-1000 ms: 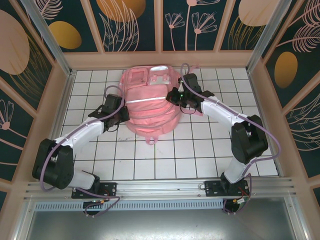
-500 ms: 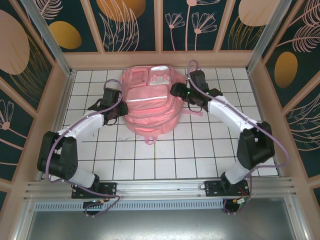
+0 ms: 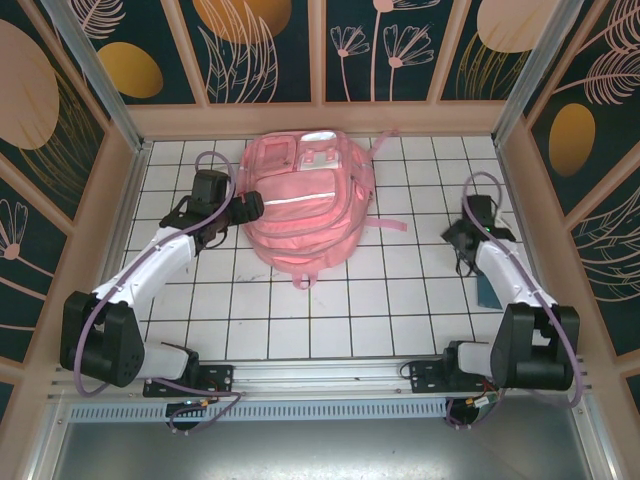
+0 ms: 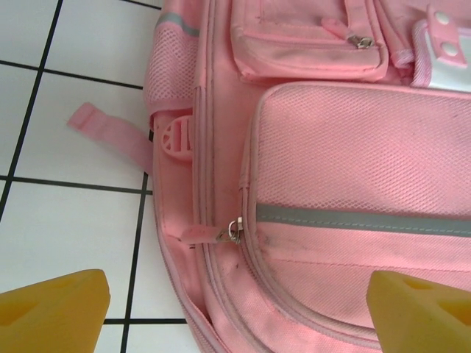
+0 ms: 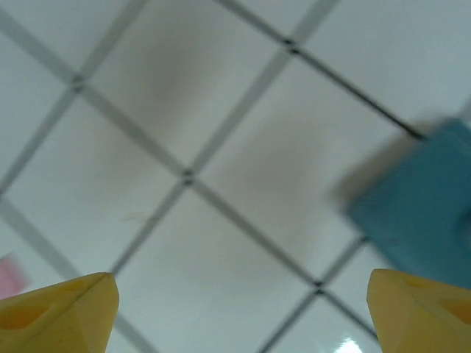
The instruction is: Pack books, pencil case, and school supplies into a backpack
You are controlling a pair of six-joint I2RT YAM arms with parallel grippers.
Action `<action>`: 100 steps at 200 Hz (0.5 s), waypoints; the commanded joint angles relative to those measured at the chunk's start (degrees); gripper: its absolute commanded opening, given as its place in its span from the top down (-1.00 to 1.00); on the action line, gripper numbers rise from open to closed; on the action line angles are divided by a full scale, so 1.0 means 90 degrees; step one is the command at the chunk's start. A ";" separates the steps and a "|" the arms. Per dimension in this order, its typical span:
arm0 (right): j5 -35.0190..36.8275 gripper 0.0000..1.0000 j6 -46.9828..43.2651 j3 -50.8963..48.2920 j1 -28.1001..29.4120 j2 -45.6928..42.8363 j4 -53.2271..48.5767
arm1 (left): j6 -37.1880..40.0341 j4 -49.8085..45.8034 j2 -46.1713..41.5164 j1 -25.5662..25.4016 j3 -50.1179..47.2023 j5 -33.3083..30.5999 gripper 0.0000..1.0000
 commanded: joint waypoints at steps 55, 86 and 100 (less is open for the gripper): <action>-0.1012 -0.77 -0.0114 -0.1155 -0.1810 -0.0017 0.0746 | 0.0027 0.0129 0.0020 -0.0018 0.0390 0.0137 -0.93; -0.1882 -0.77 -0.0069 -0.1296 -0.1500 0.0313 0.1185 | 0.0000 0.0172 0.0021 -0.0014 0.0420 0.0328 -0.96; -0.1922 -0.77 0.0172 -0.1184 -0.0888 0.0525 0.1267 | -0.0029 0.0231 0.0021 -0.0014 0.0412 0.0522 -0.93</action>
